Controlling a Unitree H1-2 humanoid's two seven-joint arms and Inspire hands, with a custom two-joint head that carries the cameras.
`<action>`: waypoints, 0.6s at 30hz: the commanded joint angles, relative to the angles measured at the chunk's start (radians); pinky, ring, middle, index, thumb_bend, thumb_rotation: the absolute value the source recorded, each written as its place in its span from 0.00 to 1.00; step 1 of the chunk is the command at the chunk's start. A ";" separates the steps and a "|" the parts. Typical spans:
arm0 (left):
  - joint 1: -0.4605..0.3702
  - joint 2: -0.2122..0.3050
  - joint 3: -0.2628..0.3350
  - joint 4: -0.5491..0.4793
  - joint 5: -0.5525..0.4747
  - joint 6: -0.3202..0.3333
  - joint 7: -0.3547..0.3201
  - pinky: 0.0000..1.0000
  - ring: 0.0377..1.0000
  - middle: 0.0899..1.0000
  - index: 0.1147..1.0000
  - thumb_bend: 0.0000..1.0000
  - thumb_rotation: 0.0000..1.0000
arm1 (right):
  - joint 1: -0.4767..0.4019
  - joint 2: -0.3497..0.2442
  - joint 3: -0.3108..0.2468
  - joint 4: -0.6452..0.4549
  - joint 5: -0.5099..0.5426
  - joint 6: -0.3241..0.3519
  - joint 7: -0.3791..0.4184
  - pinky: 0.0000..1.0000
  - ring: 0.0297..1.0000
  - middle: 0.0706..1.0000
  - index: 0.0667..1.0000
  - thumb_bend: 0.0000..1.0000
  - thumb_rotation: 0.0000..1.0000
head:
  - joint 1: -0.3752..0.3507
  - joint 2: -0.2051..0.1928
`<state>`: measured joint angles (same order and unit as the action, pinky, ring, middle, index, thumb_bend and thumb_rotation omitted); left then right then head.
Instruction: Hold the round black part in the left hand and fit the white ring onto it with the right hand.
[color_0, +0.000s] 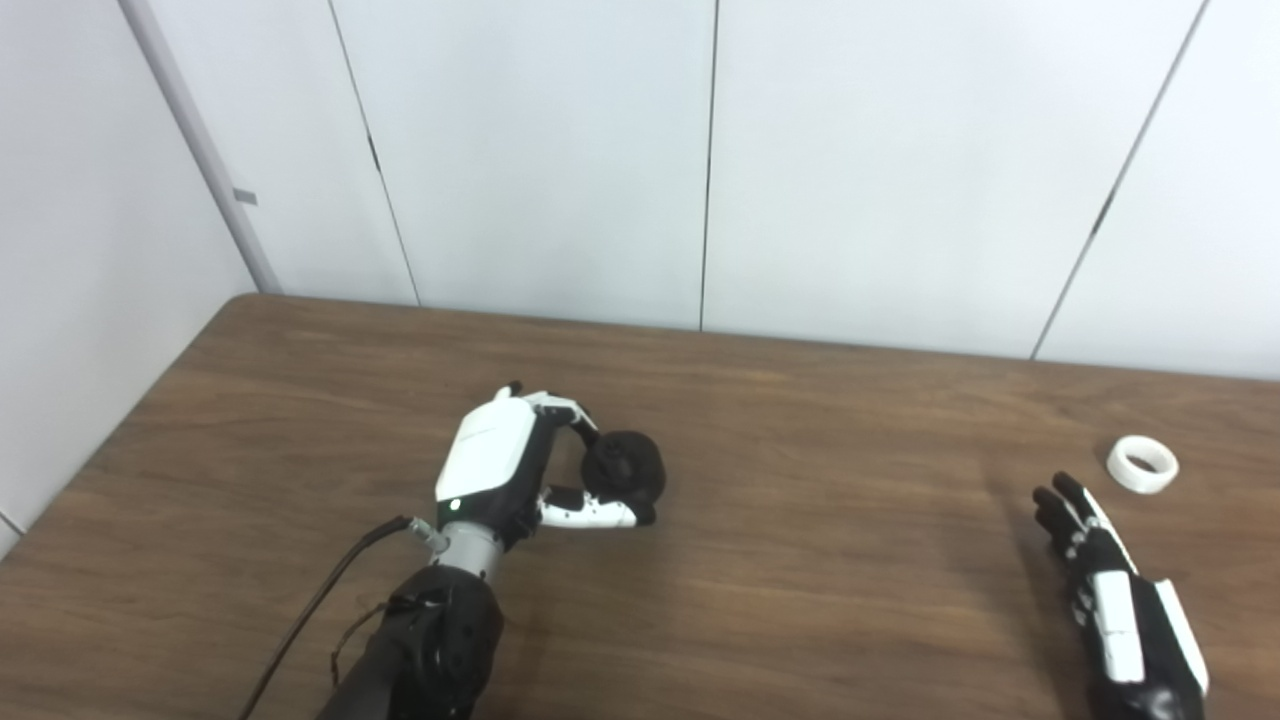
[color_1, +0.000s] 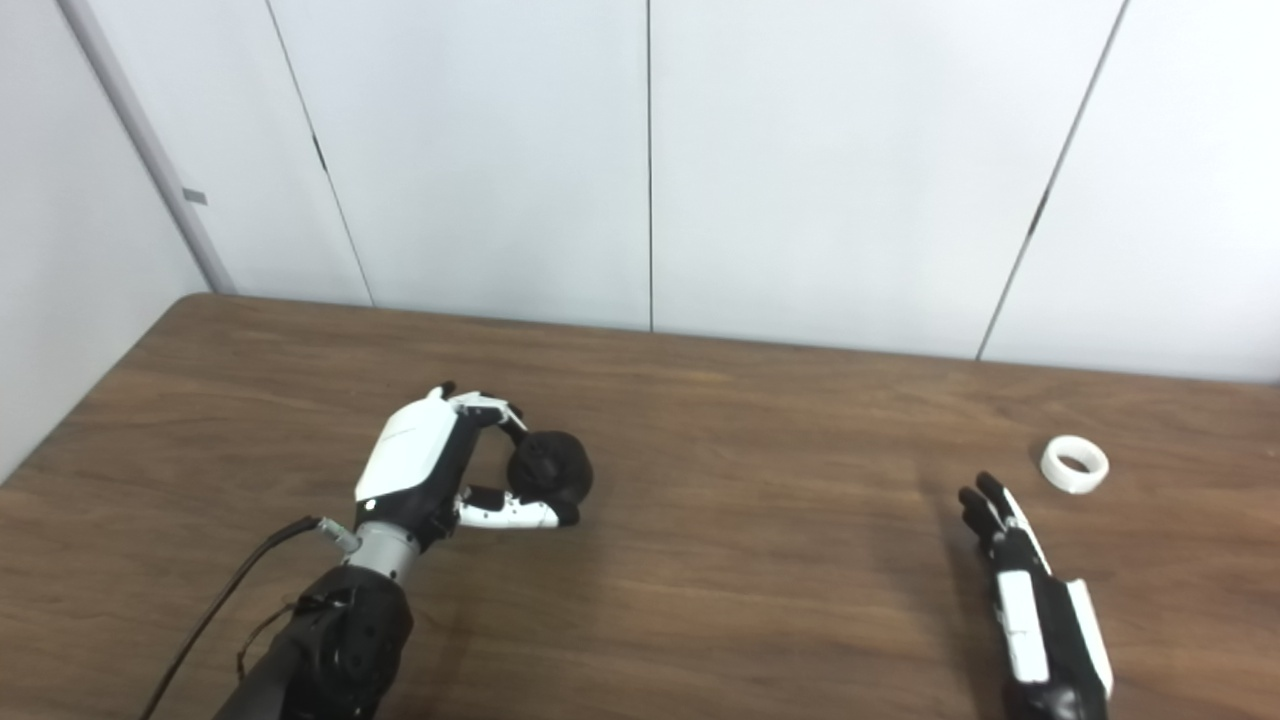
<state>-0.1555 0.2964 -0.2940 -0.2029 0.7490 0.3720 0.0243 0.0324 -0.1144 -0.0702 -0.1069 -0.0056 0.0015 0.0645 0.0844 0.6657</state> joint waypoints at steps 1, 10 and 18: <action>-0.005 -0.001 -0.017 -0.039 0.043 -0.050 0.007 1.00 0.86 0.74 0.42 0.52 0.05 | 0.001 0.010 0.007 -0.028 -0.004 0.023 -0.010 1.00 0.94 0.91 0.93 0.63 1.00 | -0.006 0.007; 0.043 -0.008 -0.110 -0.050 0.161 -0.135 -0.022 1.00 0.86 0.73 0.42 0.52 0.06 | -0.002 0.029 0.029 -0.081 -0.030 0.075 -0.032 1.00 0.95 0.91 0.94 0.60 1.00 | -0.051 0.042; 0.092 -0.048 -0.132 -0.057 0.191 -0.198 -0.021 1.00 0.85 0.72 0.41 0.52 0.06 | -0.009 0.034 0.043 -0.120 -0.042 0.114 -0.036 1.00 0.95 0.92 0.95 0.59 1.00 | -0.087 0.070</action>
<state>-0.0494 0.2560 -0.4252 -0.2268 0.9209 0.2084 -0.0145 0.0390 -0.0858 -0.0374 -0.1876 -0.0450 0.1150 0.0288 -0.0015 0.7347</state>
